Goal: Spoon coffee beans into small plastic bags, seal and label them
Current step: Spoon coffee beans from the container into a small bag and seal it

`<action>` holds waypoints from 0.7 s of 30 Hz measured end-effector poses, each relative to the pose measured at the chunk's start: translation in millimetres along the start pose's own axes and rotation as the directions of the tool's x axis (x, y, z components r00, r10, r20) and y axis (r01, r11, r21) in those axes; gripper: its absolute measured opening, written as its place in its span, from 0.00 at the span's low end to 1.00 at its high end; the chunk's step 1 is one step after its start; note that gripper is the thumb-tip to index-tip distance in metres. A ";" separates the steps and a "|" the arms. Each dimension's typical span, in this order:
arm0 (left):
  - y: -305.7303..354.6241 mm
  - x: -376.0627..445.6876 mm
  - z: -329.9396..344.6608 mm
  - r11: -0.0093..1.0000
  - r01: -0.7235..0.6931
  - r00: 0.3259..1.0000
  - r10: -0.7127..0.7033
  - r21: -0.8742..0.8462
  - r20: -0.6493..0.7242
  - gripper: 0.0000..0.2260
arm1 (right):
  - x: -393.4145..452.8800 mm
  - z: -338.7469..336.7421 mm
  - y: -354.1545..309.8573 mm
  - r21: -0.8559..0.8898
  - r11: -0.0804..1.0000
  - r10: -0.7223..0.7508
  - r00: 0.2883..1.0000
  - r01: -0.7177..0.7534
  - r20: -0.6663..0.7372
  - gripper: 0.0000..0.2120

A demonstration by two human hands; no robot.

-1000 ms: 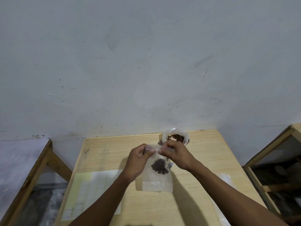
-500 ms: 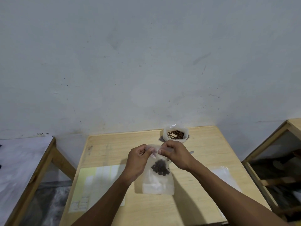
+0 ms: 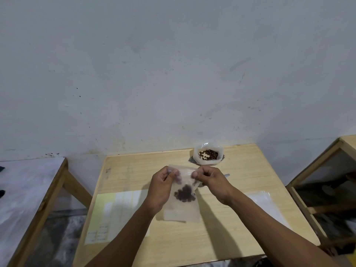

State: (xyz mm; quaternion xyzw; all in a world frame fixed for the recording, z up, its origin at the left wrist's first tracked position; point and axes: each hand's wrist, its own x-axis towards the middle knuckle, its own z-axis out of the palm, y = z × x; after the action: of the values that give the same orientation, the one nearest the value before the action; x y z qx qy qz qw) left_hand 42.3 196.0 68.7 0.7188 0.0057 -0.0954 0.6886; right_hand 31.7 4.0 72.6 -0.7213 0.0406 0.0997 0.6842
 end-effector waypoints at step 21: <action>-47.0 -5.3 0.4 0.977 0.183 0.969 -0.198 0.106 0.148 0.20 | -1.2 -0.2 32.5 0.073 0.987 0.149 0.979 -0.140 -0.138 0.14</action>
State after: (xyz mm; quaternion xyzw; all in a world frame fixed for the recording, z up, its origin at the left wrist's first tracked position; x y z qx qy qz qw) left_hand 30.5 198.7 23.0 0.7359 0.0159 -0.2177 0.6410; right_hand 24.3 1.7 41.1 -0.6997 0.1451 0.0960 0.6930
